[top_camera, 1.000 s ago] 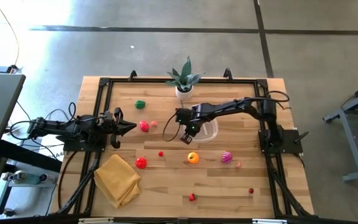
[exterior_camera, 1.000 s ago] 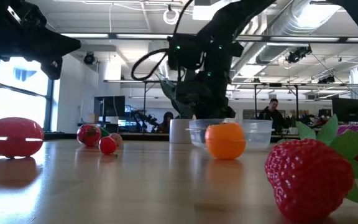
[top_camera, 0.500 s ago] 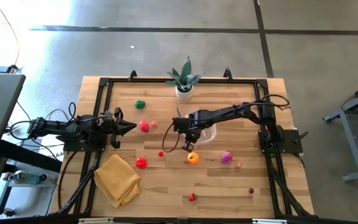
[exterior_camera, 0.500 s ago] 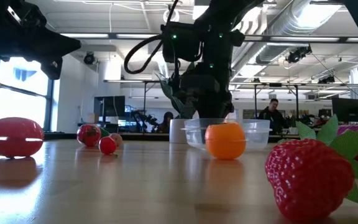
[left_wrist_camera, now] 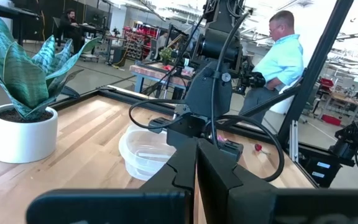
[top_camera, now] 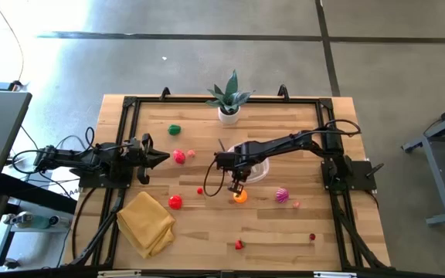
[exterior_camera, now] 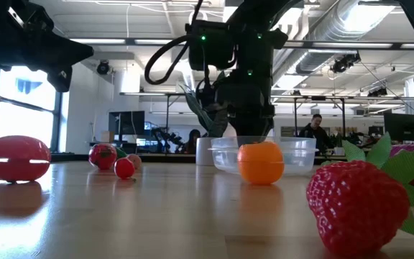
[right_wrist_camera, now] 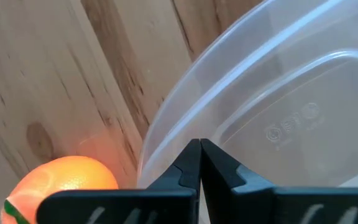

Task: Pick and placing Produce into tupperware
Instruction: Move the transparent bin to the center

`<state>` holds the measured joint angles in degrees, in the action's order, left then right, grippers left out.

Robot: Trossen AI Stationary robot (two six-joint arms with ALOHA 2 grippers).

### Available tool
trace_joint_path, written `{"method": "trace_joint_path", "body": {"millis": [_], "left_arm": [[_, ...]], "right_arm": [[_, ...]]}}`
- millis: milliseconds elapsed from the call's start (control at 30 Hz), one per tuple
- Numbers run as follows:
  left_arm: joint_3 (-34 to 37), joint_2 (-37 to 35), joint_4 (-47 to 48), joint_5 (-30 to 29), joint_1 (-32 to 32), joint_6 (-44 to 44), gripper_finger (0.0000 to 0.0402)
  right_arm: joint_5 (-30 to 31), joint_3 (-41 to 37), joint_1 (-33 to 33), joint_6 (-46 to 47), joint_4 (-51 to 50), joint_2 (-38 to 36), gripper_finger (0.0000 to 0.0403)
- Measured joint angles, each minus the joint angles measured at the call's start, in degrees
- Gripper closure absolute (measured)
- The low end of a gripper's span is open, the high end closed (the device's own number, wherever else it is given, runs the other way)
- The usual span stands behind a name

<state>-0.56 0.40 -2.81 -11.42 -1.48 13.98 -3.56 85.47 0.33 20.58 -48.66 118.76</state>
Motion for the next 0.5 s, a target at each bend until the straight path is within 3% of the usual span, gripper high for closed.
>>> {"method": "trace_joint_path", "body": {"millis": [500], "left_arm": [[0.0,0.0,0.0,0.0,0.0,0.0,0.0396]], "right_arm": [[2.2,0.0,-0.7,-1.7,-1.7,0.0,0.0403]]}}
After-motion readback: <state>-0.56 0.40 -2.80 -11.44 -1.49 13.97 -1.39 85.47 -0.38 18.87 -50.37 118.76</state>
